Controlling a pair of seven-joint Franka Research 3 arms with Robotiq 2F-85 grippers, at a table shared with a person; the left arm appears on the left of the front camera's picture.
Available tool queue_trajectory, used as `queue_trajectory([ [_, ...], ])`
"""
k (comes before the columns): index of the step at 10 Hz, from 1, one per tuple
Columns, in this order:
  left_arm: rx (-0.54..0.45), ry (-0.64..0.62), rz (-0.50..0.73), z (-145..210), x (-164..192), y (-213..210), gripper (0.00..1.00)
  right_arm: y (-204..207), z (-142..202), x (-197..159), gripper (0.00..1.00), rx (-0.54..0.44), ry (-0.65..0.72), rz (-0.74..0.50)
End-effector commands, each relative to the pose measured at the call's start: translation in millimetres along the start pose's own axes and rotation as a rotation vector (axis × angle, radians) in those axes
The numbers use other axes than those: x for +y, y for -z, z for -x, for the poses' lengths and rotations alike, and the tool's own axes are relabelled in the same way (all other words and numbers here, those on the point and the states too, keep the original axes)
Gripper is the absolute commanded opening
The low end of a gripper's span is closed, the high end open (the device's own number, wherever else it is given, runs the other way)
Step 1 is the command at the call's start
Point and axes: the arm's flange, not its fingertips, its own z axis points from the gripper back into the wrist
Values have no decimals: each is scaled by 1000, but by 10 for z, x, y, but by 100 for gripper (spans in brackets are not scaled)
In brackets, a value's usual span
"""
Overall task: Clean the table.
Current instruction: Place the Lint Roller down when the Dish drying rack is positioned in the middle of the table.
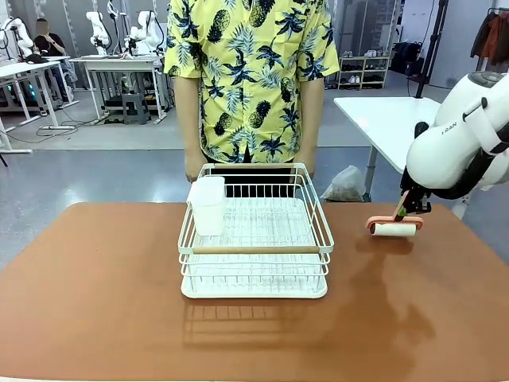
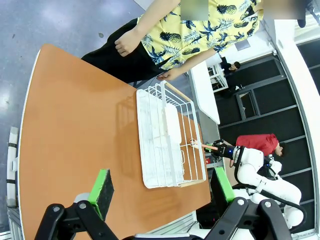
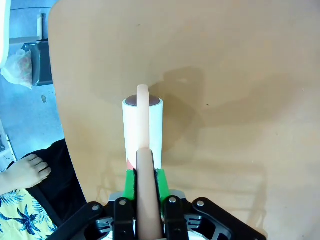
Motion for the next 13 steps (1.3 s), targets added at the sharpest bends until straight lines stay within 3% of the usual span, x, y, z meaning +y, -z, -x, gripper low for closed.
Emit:
queue_trajectory([
  [1,-5,13,10,4,-2,-25,100,26,34,-80,21,28,22,-34],
  [3,-5,13,10,4,-2,-25,100,35,22,-80,21,35,20,-19],
  [4,-5,13,10,4,-2,-25,100,22,7,-75,32,35,3,-15],
  [5,-5,13,10,4,-2,-25,100,-1,22,-82,55,38,2,-7],
  [6,-5,13,10,4,-2,-25,100,-35,36,-95,68,39,-3,20],
  [7,-5,13,10,4,-2,-25,100,-85,33,-104,90,34,-4,49],
  [8,-5,13,10,4,-2,-25,100,-186,50,-115,100,36,-16,94],
  [10,-5,13,10,4,-2,-25,100,-356,67,-99,100,-1,-16,171],
  [13,-5,13,10,4,-2,-25,100,-514,88,-59,100,20,-56,268],
])
